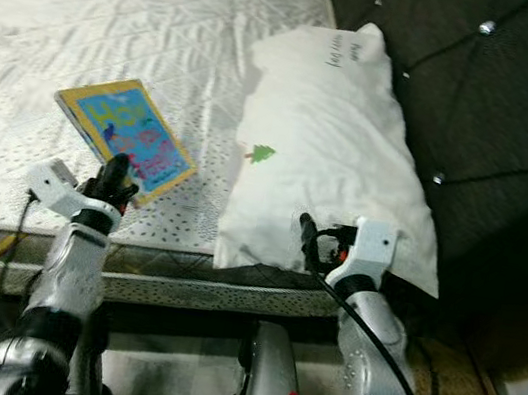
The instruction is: Clean up the room
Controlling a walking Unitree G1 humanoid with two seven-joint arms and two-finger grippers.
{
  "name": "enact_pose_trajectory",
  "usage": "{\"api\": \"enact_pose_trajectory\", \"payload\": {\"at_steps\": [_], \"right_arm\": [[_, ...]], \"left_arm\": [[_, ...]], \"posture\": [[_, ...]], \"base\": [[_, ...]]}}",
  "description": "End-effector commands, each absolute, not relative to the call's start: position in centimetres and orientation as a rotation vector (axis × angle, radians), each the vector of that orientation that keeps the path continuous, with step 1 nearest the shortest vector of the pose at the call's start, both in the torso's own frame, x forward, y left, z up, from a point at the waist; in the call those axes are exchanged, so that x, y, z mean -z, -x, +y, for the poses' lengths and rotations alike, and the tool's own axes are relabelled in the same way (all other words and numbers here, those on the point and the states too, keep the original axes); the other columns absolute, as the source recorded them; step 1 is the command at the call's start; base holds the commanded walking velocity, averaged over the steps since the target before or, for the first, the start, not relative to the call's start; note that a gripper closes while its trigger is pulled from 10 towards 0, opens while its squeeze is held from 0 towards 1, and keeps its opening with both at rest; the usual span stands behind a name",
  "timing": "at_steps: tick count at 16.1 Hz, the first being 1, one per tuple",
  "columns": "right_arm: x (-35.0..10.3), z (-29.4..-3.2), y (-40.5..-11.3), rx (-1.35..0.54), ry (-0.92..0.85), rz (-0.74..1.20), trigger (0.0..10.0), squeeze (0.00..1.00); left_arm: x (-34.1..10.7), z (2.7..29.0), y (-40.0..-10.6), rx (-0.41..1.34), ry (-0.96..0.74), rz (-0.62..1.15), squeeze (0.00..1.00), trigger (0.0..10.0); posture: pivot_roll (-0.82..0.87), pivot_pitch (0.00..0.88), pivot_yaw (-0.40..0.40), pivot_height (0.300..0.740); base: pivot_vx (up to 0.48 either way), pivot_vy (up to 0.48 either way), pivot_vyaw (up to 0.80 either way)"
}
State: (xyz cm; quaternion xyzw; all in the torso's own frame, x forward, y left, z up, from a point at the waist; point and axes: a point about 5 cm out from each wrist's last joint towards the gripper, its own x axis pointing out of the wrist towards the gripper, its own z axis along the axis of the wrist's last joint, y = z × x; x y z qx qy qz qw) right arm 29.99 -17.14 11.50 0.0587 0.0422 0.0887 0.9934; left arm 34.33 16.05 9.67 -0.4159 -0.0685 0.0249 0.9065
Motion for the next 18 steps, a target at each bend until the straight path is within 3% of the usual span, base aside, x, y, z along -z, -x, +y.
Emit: {"api": "enact_pose_trajectory", "payload": {"at_steps": [1, 5, 8, 9, 10, 12, 16, 18], "right_arm": [[-11.8, -17.5, -29.7, -0.168, -0.107, 0.076, 10.0, 0.00], [-12.5, -18.4, -29.9, -0.158, -0.076, 0.063, 10.0, 0.00], [-12.7, -18.6, -30.0, -0.150, -0.072, 0.058, 10.0, 0.00], [-12.7, -18.7, -30.0, -0.144, -0.071, 0.055, 10.0, 0.00], [-12.7, -18.8, -30.0, -0.137, -0.072, 0.052, 10.0, 0.00], [-12.6, -18.7, -30.0, -0.125, -0.077, 0.048, 10.0, 0.00], [-12.6, -18.8, -30.2, -0.117, -0.074, 0.041, 10.0, 0.00], [-12.8, -18.9, -30.4, -0.111, -0.072, 0.035, 10.0, 0.00]], "left_arm": [[-9.7, 16.1, -34.4, -0.048, 0.880, -0.165, 0.00, 10.0], [-7.1, 14.0, -34.9, -0.127, 1.219, -0.029, 0.00, 10.0], [-5.6, 13.2, -34.4, -0.138, 1.167, 0.079, 0.00, 10.0], [-5.0, 13.2, -34.1, -0.145, 1.136, 0.126, 0.25, 10.0], [-4.7, 13.3, -34.0, -0.152, 1.107, 0.160, 0.59, 10.0], [-4.3, 12.9, -33.8, -0.129, 1.052, 0.232, 1.00, 10.0], [-3.9, 13.2, -33.7, -0.159, 0.967, 0.296, 1.00, 10.0], [-2.0, 12.6, -32.5, -0.171, 0.847, 0.488, 1.00, 10.0]], "posture": [[-0.24, 0.148, -0.099, 0.543], [-0.27, 0.146, -0.099, 0.543], [-0.27, 0.130, -0.081, 0.543], [-0.27, 0.128, -0.076, 0.543], [-0.27, 0.125, -0.067, 0.543], [-0.27, 0.118, -0.056, 0.543], [-0.27, 0.107, -0.046, 0.543], [-0.27, 0.103, -0.045, 0.543]], "base": [[0.000, 0.000, 0.00], [0.000, 0.000, 0.00], [0.000, 0.000, 0.00], [0.000, 0.000, 0.00], [0.000, 0.000, 0.00], [0.000, 0.000, 0.00], [0.000, 0.000, 0.00], [0.000, 0.000, 0.00]]}}
